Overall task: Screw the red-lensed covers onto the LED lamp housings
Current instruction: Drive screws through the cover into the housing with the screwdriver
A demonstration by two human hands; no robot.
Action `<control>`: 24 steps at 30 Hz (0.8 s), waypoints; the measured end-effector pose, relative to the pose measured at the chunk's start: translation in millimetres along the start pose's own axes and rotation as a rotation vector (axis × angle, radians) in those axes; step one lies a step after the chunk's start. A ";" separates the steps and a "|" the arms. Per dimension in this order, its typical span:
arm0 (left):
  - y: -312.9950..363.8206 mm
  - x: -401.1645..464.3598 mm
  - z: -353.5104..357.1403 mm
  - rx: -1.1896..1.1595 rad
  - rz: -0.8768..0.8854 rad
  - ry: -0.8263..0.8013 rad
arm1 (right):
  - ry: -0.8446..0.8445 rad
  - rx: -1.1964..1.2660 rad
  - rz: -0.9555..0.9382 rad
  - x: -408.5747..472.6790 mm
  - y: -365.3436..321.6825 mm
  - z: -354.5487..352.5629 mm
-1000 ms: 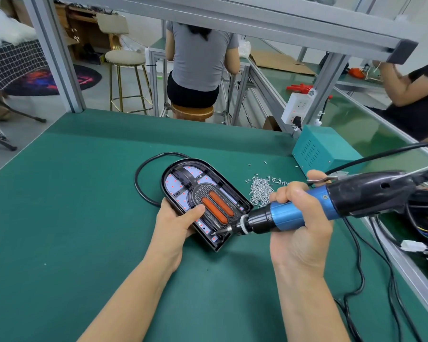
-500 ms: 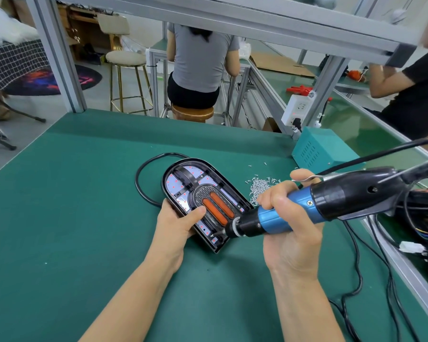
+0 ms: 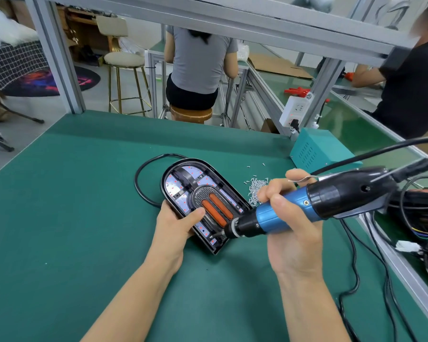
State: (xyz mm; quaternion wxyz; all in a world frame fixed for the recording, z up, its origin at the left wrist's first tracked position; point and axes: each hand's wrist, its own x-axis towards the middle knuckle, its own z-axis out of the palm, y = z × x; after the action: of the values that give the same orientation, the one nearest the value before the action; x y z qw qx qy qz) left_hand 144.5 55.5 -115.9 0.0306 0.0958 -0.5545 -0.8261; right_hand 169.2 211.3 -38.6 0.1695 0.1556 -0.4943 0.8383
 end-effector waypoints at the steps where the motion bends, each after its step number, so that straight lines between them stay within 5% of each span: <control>1: 0.0 -0.2 -0.2 0.000 0.004 0.000 | -0.019 -0.009 0.020 0.8 -1.0 -1.8; 24: -0.2 -0.9 2.1 -0.013 -0.022 0.049 | 0.008 0.000 -0.067 -1.1 3.4 8.5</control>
State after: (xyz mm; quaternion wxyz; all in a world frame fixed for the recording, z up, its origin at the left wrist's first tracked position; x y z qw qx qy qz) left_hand 145.0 57.7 -115.2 0.0355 0.1220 -0.5472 -0.8273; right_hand 169.5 202.1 -37.7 0.1994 0.1687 -0.4882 0.8327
